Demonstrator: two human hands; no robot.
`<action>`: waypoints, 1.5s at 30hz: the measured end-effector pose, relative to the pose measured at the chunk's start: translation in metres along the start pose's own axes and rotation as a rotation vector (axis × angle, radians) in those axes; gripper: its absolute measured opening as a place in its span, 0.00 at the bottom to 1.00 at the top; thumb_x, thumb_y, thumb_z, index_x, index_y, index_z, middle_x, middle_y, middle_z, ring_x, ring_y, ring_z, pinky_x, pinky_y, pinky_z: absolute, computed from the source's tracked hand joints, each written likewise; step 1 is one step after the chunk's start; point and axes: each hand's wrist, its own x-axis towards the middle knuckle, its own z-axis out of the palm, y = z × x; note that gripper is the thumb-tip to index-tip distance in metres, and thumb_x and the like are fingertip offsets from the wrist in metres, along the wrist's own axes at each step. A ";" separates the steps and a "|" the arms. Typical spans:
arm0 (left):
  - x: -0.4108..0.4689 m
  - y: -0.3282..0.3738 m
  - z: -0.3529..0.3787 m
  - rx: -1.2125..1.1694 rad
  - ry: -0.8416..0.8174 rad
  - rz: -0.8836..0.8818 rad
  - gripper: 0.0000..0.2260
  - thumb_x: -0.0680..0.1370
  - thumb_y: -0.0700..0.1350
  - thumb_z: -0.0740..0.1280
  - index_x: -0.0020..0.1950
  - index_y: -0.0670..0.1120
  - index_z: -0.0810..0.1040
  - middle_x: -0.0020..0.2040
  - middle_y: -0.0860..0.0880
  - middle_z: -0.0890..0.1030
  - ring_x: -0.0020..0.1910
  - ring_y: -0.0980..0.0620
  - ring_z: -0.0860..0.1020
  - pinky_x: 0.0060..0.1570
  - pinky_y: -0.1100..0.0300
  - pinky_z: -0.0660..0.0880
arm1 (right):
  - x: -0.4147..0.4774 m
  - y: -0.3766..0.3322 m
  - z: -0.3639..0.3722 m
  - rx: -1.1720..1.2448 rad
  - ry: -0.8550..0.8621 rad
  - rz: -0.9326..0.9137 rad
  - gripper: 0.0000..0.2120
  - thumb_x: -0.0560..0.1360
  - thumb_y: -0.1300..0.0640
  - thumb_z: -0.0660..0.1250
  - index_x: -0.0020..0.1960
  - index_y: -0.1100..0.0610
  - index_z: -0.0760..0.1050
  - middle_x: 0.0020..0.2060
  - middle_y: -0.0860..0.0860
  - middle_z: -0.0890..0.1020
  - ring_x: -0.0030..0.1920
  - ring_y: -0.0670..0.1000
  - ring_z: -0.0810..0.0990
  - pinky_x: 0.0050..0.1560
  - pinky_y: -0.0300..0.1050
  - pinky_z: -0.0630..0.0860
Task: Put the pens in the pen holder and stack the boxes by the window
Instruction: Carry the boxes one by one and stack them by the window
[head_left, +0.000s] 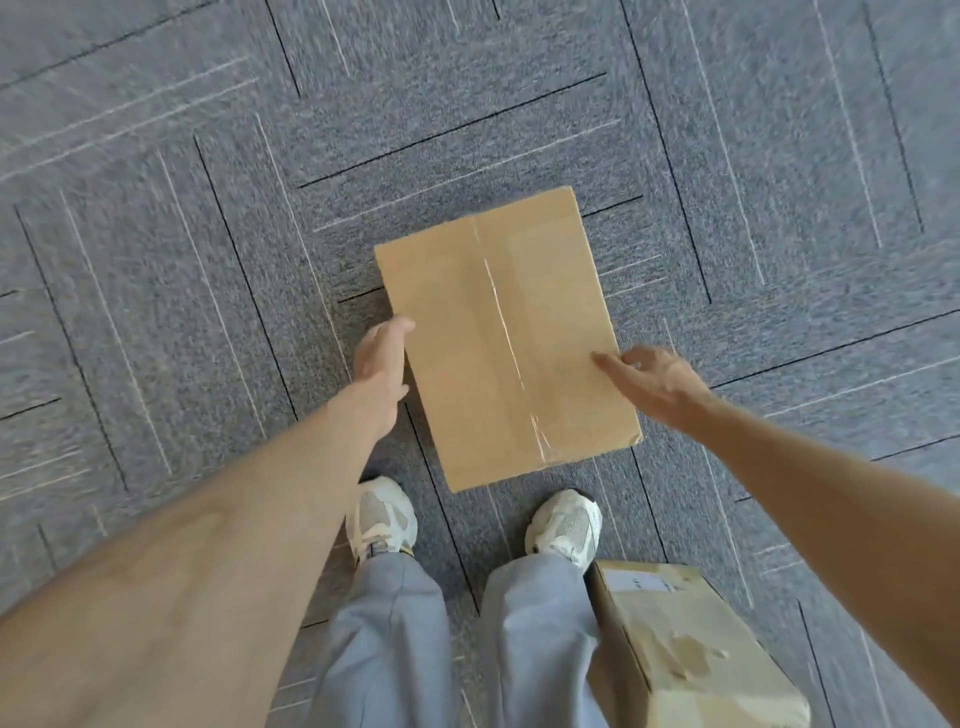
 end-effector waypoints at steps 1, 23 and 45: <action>0.004 -0.004 -0.001 0.016 -0.004 0.007 0.20 0.80 0.51 0.63 0.71 0.49 0.70 0.73 0.48 0.69 0.68 0.46 0.70 0.56 0.48 0.70 | 0.003 -0.001 0.001 0.009 0.003 0.003 0.48 0.70 0.21 0.51 0.73 0.57 0.69 0.63 0.65 0.78 0.57 0.62 0.80 0.53 0.57 0.80; -0.098 0.031 -0.062 0.265 0.090 0.269 0.20 0.78 0.50 0.62 0.70 0.52 0.70 0.62 0.51 0.77 0.56 0.48 0.75 0.53 0.56 0.70 | -0.127 -0.071 0.079 0.783 0.339 0.110 0.40 0.65 0.24 0.58 0.66 0.52 0.75 0.58 0.52 0.81 0.59 0.55 0.78 0.65 0.60 0.73; -0.444 0.129 -0.269 0.023 0.022 0.547 0.29 0.76 0.52 0.63 0.77 0.59 0.62 0.73 0.55 0.70 0.69 0.52 0.68 0.58 0.56 0.62 | -0.440 -0.244 -0.097 0.743 0.147 -0.246 0.26 0.78 0.37 0.62 0.63 0.57 0.64 0.52 0.47 0.74 0.49 0.42 0.73 0.44 0.41 0.69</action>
